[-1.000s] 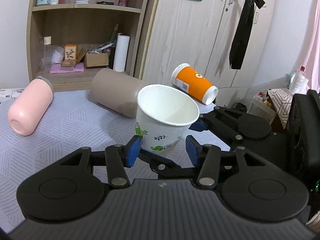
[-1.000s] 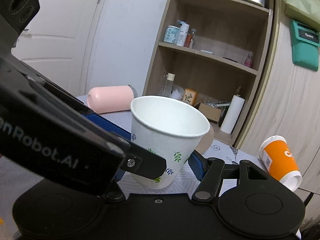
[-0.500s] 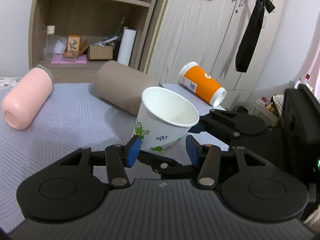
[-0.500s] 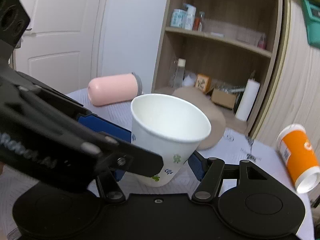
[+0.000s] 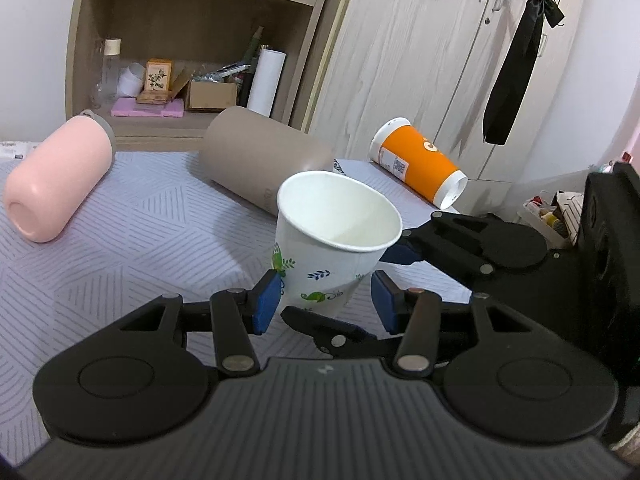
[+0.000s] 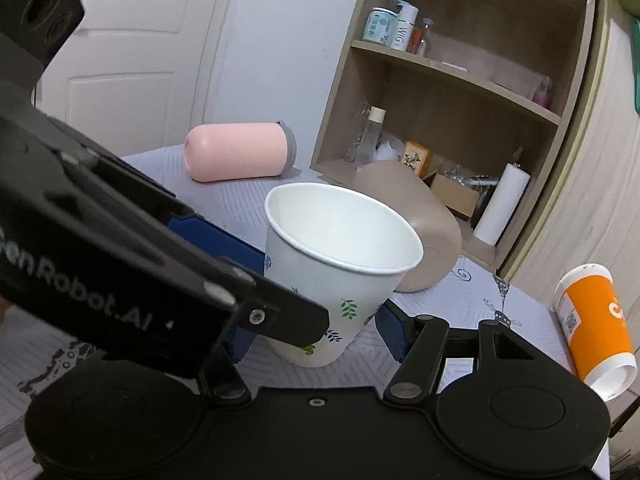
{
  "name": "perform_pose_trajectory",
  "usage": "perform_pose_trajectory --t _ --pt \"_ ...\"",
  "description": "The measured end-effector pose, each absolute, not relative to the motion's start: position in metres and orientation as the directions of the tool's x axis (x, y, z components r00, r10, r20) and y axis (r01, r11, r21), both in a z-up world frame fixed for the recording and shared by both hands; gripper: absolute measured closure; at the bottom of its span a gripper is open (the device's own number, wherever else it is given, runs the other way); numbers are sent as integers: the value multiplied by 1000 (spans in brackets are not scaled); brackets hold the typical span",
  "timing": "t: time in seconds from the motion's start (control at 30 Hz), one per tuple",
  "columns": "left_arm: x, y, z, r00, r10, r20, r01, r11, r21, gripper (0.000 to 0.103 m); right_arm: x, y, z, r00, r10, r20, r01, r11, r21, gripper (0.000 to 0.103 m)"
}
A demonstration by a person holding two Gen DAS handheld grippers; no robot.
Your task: Flip cup upright
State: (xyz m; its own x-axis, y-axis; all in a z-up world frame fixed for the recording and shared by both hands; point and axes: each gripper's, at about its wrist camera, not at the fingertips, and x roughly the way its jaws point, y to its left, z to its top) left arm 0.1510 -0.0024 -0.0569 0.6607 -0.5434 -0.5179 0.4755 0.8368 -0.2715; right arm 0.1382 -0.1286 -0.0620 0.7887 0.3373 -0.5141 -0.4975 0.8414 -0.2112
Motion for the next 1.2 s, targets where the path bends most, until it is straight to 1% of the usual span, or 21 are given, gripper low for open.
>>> perform_pose_trajectory --t 0.1,0.13,0.17,0.2,0.33,0.53,0.6,0.67,0.77,0.9,0.97,1.03,1.2 --pt "151 -1 -57 653 -548 -522 470 834 -288 54 138 -130 -61 787 339 -516 -494 847 -198 35" --pt "152 0 -57 648 -551 -526 465 833 -301 51 138 -129 -61 787 337 -517 -492 848 -196 35" --pt "151 1 -57 646 -551 -528 458 834 -309 51 137 -129 -60 787 335 -519 -491 849 -196 34" --pt "150 2 -57 650 -545 -529 450 838 -309 50 136 -129 -59 788 333 -518 -489 850 -197 34" --pt "140 7 -54 670 -518 -532 428 855 -293 43 127 -133 -54 789 322 -524 -474 861 -184 33" --pt "119 14 -41 708 -468 -529 375 884 -279 42 103 -149 -46 799 322 -507 -414 907 -78 32" --pt "108 17 -34 725 -458 -514 374 889 -265 39 94 -155 -42 804 321 -500 -392 919 -40 32" --pt "94 22 -27 737 -468 -488 379 883 -275 33 84 -160 -37 810 315 -494 -372 928 -18 32" --pt "75 27 -15 748 -458 -481 369 889 -273 32 65 -166 -27 830 296 -472 -346 938 -20 32" --pt "52 28 0 786 -380 -487 319 925 -207 30 42 -173 -12 848 282 -449 -323 946 -17 30" --pt "44 28 6 788 -374 -489 319 927 -194 28 31 -176 -4 854 272 -444 -311 950 -16 30" --pt "37 31 8 790 -374 -486 320 927 -195 28 23 -178 1 858 247 -449 -280 960 -7 30" --pt "20 32 15 804 -338 -488 295 941 -166 27 3 -183 11 880 214 -425 -227 974 18 30"
